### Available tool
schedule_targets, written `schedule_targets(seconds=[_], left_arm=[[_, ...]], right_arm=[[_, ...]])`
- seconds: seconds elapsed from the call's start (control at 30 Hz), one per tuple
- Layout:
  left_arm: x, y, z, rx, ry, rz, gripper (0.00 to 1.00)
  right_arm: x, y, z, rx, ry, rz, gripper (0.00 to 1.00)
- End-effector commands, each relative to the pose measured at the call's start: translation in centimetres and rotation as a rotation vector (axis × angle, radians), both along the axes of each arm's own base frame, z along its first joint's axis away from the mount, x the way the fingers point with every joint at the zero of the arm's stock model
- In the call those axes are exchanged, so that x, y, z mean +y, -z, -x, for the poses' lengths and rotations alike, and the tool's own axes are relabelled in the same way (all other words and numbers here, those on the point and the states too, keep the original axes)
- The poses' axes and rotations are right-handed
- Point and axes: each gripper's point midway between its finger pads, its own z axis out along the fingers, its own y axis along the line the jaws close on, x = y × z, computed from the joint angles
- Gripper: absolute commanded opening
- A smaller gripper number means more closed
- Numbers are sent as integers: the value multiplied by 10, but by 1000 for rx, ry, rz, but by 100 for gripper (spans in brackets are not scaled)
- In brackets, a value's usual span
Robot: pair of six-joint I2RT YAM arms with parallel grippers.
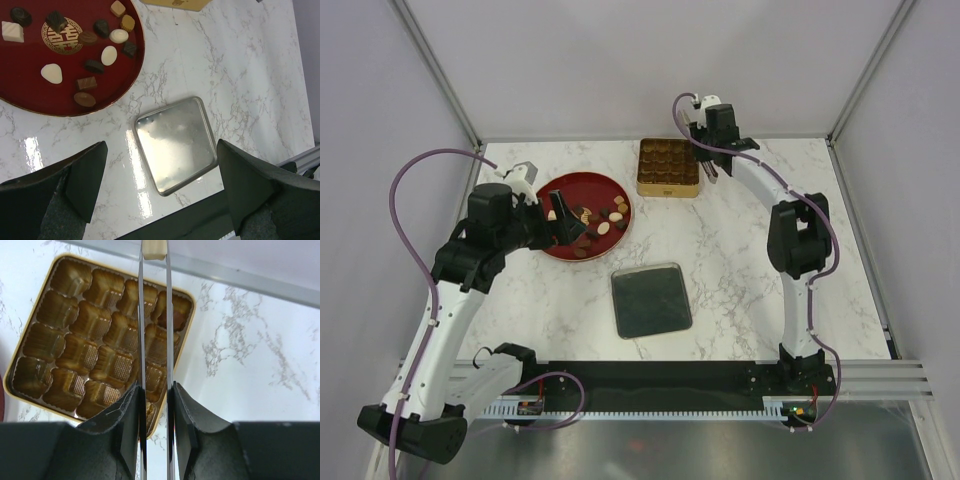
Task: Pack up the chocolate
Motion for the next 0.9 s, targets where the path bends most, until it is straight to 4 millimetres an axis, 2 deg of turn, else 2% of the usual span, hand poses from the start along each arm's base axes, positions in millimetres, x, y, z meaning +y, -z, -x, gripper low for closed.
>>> schedule_targets(seconds=[0.0, 0.07, 0.17, 0.57, 0.73, 0.87], left_arm=[[-3, -15, -2, -35, 8, 27, 99], [-3, -14, -3, -31, 7, 27, 99], [-3, -12, -4, -29, 6, 29, 98], [-5, -9, -5, -24, 10, 32, 99], [-5, -10, -5, -25, 10, 34, 98], [-5, -11, -4, -28, 12, 37, 99]], right_arm=[[11, 10, 2, 15, -22, -46, 28], [13, 8, 3, 11, -22, -63, 28], [15, 21, 12, 35, -41, -77, 28], [15, 40, 21, 76, -50, -81, 33], [16, 36, 21, 68, -48, -86, 41], [16, 20, 20, 39, -51, -92, 44]])
